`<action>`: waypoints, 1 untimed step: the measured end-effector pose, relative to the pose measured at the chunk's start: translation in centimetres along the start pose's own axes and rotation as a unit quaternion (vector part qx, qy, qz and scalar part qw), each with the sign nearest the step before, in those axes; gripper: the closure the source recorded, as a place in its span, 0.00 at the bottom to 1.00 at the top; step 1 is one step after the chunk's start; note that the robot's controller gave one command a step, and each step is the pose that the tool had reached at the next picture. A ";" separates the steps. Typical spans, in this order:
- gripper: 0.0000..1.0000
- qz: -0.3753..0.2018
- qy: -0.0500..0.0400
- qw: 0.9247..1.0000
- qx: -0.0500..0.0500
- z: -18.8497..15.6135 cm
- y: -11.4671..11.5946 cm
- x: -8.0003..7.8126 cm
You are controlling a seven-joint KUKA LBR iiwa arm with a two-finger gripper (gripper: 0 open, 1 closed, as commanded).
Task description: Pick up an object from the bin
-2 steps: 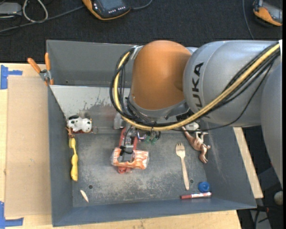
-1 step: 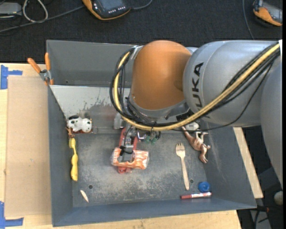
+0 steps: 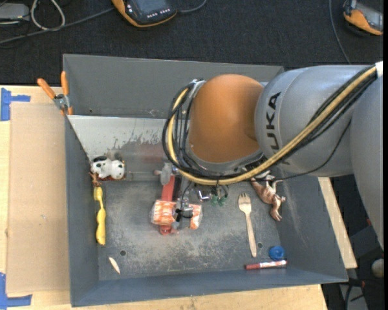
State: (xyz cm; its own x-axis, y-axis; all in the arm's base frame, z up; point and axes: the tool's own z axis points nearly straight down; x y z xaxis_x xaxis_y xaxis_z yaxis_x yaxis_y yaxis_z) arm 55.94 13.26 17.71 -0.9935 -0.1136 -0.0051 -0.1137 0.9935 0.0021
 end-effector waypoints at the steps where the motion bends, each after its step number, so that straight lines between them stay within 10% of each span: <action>1: 0.00 -0.077 0.007 0.997 0.001 4.9 -2.5 2.7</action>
Offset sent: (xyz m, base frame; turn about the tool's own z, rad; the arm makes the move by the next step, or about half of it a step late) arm 0.0299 -0.0783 -0.0824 -0.2921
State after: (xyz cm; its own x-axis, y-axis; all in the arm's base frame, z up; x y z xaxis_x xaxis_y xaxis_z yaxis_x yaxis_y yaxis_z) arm 53.54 10.43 12.82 -0.9640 -0.2658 0.0090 -0.2658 0.9640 0.0014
